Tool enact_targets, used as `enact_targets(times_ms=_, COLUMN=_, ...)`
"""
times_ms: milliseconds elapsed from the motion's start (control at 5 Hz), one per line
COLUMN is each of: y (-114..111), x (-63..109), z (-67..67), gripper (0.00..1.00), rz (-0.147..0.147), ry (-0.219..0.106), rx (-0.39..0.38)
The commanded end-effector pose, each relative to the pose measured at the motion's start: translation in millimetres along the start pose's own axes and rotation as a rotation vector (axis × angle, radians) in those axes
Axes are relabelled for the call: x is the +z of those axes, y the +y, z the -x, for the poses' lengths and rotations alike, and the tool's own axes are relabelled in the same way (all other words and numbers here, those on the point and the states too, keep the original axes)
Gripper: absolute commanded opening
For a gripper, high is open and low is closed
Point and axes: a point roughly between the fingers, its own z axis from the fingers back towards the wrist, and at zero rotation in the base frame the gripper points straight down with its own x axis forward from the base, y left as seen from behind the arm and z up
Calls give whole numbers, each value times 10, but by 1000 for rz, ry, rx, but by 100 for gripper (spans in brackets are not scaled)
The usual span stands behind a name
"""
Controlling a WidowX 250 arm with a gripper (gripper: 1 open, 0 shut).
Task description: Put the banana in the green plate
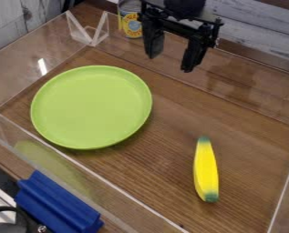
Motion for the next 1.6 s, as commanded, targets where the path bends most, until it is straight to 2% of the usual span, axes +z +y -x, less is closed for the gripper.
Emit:
enact_targets(times_ms=0, y=-84, x=-66, z=75, gripper=100, rz=3, ry=11, rx=18)
enact_targets(times_ms=400, y=-531, x=-148, z=408, gripper=100, rz=36, ry=-23, rx=127)
enact_targets(times_ms=600, y=-757, x=-174, z=495, gripper=100, rz=47, ry=-46, rx=173)
enact_targets(times_ms=800, y=-968, x=-245, z=542, gripper=100, rz=60, ry=-70, rx=193)
enact_targets(times_ms=1000, y=-1033, x=-362, z=569, gripper=100, rz=65, ry=-90, rx=203)
enact_targets(times_ms=1400, y=-1040, x=-599, z=573, gripper=100, rz=72, ry=-99, rx=220)
